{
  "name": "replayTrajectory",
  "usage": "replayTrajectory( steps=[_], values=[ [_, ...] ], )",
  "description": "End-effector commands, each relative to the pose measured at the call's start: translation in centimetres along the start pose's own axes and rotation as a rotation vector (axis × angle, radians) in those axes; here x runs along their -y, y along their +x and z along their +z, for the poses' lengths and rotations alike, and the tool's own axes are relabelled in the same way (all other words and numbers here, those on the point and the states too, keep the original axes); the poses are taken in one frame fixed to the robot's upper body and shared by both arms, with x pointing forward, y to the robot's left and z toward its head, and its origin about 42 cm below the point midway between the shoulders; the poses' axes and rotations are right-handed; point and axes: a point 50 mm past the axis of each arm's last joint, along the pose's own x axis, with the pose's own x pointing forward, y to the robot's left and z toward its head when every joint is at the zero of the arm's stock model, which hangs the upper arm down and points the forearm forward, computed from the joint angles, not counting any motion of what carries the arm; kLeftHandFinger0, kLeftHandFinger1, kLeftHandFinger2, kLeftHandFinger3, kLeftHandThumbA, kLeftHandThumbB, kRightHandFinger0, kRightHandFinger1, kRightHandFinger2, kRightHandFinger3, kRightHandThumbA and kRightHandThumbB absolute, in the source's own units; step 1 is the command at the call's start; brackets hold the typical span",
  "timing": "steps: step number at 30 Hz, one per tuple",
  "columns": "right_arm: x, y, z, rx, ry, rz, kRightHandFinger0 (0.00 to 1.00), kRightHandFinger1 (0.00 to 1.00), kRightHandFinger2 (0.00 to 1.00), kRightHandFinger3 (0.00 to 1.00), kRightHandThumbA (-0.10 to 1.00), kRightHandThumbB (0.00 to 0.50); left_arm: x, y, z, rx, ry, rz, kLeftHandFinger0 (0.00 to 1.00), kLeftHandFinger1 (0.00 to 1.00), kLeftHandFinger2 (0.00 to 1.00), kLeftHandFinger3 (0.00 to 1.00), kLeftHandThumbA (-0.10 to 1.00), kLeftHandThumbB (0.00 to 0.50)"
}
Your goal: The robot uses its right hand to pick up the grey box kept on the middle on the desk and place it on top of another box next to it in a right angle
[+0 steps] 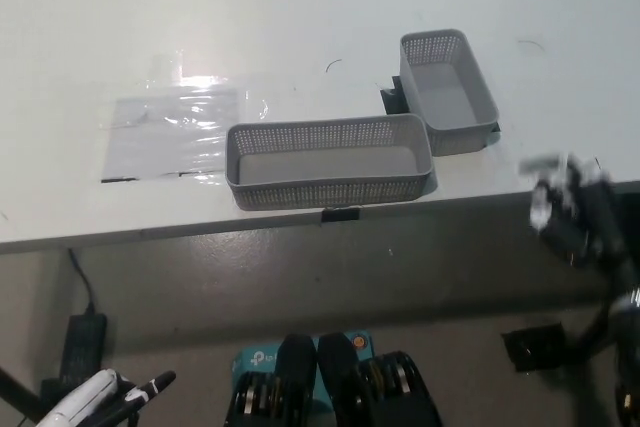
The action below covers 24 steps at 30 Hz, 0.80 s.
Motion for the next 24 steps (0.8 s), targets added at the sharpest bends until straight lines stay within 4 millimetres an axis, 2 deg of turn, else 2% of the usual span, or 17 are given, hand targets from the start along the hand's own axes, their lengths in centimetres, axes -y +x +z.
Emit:
replayTrajectory(
  steps=[1, 2, 4, 6, 8, 9, 10, 11, 13, 14, 15, 16, 17, 18, 19, 23, 24],
  values=[
    [2.5, 2.5, 4.3, 0.112, -0.056, -0.024, 0.0, 0.0, 0.17, 0.59, 0.08, 0.168, -0.7, -0.1, 0.4, 0.001, 0.018, 0.0, 0.06, 0.0, 0.01, 0.17, 0.94, 0.196],
    [2.6, 3.4, 5.1, 0.145, -0.054, -0.025, 0.0, 0.0, 0.15, 0.56, 0.1, 0.186, -0.7, -0.2, 0.5, 0.009, 0.017, 0.003, 0.04, 0.01, 0.01, 0.16, 0.92, 0.172],
    [2.7, 4.4, 6.1, 0.198, -0.064, -0.018, 0.0, 0.0, 0.1, 0.5, 0.11, 0.216, -0.6, -0.2, 0.4, 0.007, 0.014, -0.001, 0.02, 0.0, 0.01, 0.15, 0.91, 0.178],
    [2.8, 5.6, 7.3, 0.239, -0.081, 0.018, 0.07, 0.08, 0.15, 0.47, 0.14, 0.236, -0.7, -0.2, 0.4, 0.007, 0.021, -0.002, 0.01, 0.01, 0.02, 0.15, 0.92, 0.19],
    [2.7, 6.7, 8.3, 0.269, -0.126, 0.091, 0.17, 0.18, 0.28, 0.49, 0.11, 0.255, -0.8, -0.2, 0.6, 0.001, 0.024, -0.002, 0.03, 0.01, 0.04, 0.19, 0.93, 0.194],
    [2.7, 7.0, 8.6, 0.273, -0.14, 0.108, 0.18, 0.2, 0.3, 0.49, 0.1, 0.259, -1.0, -0.2, 0.7, 0.002, 0.027, 0.0, 0.03, 0.01, 0.04, 0.2, 0.93, 0.194],
    [2.2, 7.8, 9.1, 0.235, -0.203, 0.187, 0.35, 0.38, 0.46, 0.58, 0.11, 0.284, -0.9, -0.1, 0.6, -0.001, 0.029, 0.004, 0.06, 0.0, 0.03, 0.21, 0.93, 0.201],
    [1.9, 8.2, 8.9, 0.227, -0.217, 0.234, 0.44, 0.46, 0.53, 0.64, 0.08, 0.292, -1.0, -0.1, 0.6, -0.004, 0.033, 0.004, 0.07, 0.0, 0.03, 0.22, 0.94, 0.202],
    [1.5, 8.8, 8.6, 0.192, -0.258, 0.313, 0.52, 0.53, 0.61, 0.73, 0.09, 0.309, -1.0, -0.2, 0.6, 0.002, 0.041, 0.004, 0.08, 0.01, 0.03, 0.21, 0.94, 0.183],
    [1.3, 9.3, 8.3, 0.176, -0.292, 0.364, 0.6, 0.61, 0.68, 0.82, 0.1, 0.325, -1.0, -0.2, 0.6, 0.008, 0.033, 0.002, 0.06, 0.01, 0.04, 0.19, 0.92, 0.179],
    [1.2, 9.4, 8.3, 0.175, -0.296, 0.369, 0.61, 0.62, 0.68, 0.83, 0.1, 0.326, -1.0, -0.2, 0.6, 0.008, 0.032, 0.002, 0.05, 0.01, 0.04, 0.19, 0.91, 0.178],
    [1.0, 9.9, 7.9, 0.138, -0.328, 0.426, 0.74, 0.75, 0.82, 0.93, 0.1, 0.341, -1.0, -0.1, 0.6, 0.008, 0.018, -0.002, 0.05, 0.01, 0.04, 0.19, 0.91, 0.17],
    [0.9, 10.1, 7.7, 0.123, -0.343, 0.451, 0.82, 0.82, 0.88, 0.99, 0.11, 0.349, -0.9, -0.2, 0.6, 0.008, 0.01, -0.002, 0.04, 0.01, 0.04, 0.19, 0.9, 0.171],
    [0.7, 10.5, 7.3, 0.079, -0.392, 0.507, 0.96, 1.0, 1.0, 1.0, 0.18, 0.371, -0.9, -0.2, 0.6, 0.01, 0.017, -0.002, 0.03, 0.0, 0.04, 0.19, 0.91, 0.176],
    [0.6, 10.7, 7.1, 0.057, -0.429, 0.537, 1.0, 1.0, 1.0, 1.0, 0.19, 0.369, -0.9, -0.3, 0.7, 0.012, 0.022, -0.003, 0.03, 0.0, 0.04, 0.19, 0.92, 0.179],
    [0.1, 11.7, 6.1, -0.017, -0.502, 0.633, 1.0, 1.0, 1.0, 1.0, 0.19, 0.435, -1.0, -0.2, 0.8, 0.002, 0.027, -0.001, 0.02, 0.0, 0.04, 0.19, 0.92, 0.18],
    [0.1, 11.9, 5.9, -0.022, -0.512, 0.638, 1.0, 1.0, 1.0, 1.0, 0.2, 0.426, -1.0, -0.2, 0.8, 0.004, 0.024, 0.001, 0.02, 0.0, 0.03, 0.19, 0.92, 0.177]
  ],
)
